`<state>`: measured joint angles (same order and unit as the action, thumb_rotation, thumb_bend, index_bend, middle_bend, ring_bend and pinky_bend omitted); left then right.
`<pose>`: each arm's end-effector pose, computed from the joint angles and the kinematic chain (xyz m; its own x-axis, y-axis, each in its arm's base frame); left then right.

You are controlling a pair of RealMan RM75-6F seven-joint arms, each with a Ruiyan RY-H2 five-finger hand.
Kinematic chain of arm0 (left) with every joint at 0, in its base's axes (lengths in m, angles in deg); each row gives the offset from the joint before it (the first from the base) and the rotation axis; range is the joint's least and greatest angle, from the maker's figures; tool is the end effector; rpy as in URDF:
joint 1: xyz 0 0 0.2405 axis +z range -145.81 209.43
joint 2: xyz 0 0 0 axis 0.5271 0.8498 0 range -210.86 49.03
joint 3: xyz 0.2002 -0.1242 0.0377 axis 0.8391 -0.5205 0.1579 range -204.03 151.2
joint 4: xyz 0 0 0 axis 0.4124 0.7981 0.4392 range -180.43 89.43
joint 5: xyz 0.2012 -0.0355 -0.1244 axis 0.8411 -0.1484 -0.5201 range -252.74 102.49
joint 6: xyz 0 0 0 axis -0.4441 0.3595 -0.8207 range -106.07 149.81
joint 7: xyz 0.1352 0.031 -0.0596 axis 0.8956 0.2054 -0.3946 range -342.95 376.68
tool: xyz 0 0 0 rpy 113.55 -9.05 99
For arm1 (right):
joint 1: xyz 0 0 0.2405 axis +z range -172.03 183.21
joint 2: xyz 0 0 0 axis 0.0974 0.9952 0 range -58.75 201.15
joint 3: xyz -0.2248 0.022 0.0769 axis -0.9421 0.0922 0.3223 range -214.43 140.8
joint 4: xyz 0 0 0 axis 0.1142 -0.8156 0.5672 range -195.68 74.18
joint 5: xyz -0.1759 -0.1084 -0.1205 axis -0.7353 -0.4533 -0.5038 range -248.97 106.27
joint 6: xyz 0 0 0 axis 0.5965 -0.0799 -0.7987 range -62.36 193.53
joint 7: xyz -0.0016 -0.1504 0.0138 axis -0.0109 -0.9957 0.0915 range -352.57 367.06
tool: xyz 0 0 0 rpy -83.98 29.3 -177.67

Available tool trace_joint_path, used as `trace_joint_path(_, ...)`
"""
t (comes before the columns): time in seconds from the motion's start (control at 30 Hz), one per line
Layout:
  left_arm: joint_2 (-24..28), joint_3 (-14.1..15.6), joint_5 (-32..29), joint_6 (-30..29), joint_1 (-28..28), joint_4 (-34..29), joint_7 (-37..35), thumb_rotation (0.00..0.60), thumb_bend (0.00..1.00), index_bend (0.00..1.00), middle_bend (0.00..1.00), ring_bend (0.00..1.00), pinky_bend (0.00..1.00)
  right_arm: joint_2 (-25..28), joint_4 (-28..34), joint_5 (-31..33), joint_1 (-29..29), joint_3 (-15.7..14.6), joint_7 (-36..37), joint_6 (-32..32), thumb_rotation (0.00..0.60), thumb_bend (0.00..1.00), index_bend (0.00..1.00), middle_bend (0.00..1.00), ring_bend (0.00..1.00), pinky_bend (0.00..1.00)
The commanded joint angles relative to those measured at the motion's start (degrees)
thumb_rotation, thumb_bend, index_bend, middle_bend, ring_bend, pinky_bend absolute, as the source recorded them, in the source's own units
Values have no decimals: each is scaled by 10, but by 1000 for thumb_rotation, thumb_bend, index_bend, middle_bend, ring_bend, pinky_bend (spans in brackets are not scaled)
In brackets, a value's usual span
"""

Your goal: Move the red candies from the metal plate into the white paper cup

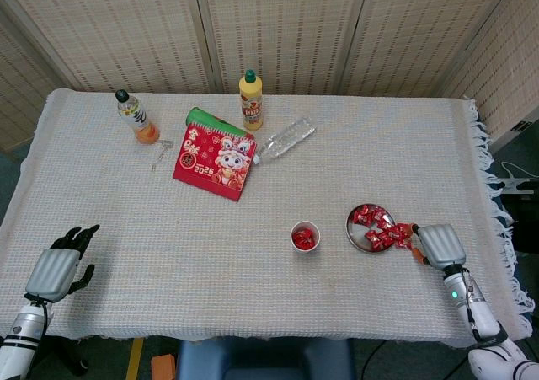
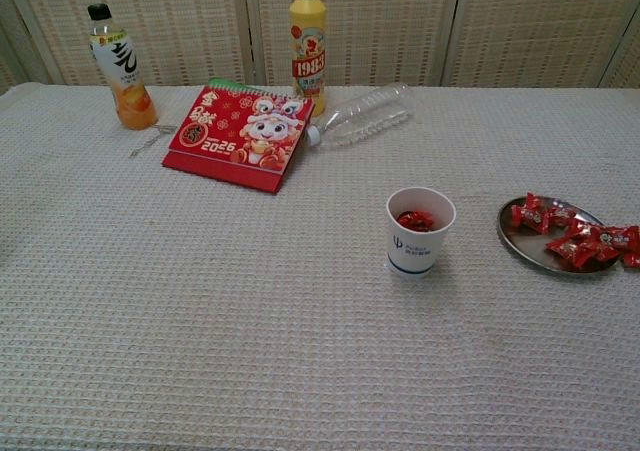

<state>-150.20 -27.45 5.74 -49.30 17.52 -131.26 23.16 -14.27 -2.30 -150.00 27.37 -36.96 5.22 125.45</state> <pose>-0.3170 0.2316 0.0758 0.5153 0.1960 0.8343 0.8566 -0.0882 -0.5084 -0.3653 -0.2831 0.0196 0.6102 -0.2956 0.7350 -0.7873 -0.1229 0.6042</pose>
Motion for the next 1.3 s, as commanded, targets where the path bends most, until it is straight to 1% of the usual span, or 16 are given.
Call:
trace_joint_path(0.03,1,0,1,-1,0,0,-3,600,479,0,121,73,237,-6,-7,0,1,2,-2,-5,600,271,434,1000,899,1000)
trace_joint_path(0.3,3,0,1,1,0,1,-7,600,477,0,121,73,238,-11,-7,-8,-1,3,2,-5,600,271,434,1000,900,1000)
trace_joint_path(0.7,4,0,0,2,-1,2,-10,600,477,0,121,73,238,0,22,-12,2,7,11,-14,600,272,435,1000,901,1000)
trace_joint_path(0.93,6,0,1,0,0,2,-14,600,478,0,121,74,238,6,42,-6,2,10,13,-24,600,272,416,1000,901,1000)
trace_joint_path(1.0,6,0,2,0,-1,3,-16,600,477,0,121,73,238,8,46,-4,1,10,16,-26,600,271,431,1000,901,1000)
trace_joint_path(1.07,6,0,3,1,-1,3,-16,600,477,0,121,73,238,9,49,-3,1,10,15,-28,600,272,470,1000,903,1000)
trace_joint_path(1.3,6,2,5,-1,0,2,-16,600,477,0,121,73,238,-1,39,1,2,12,5,-31,600,271,563,1000,914,1000)
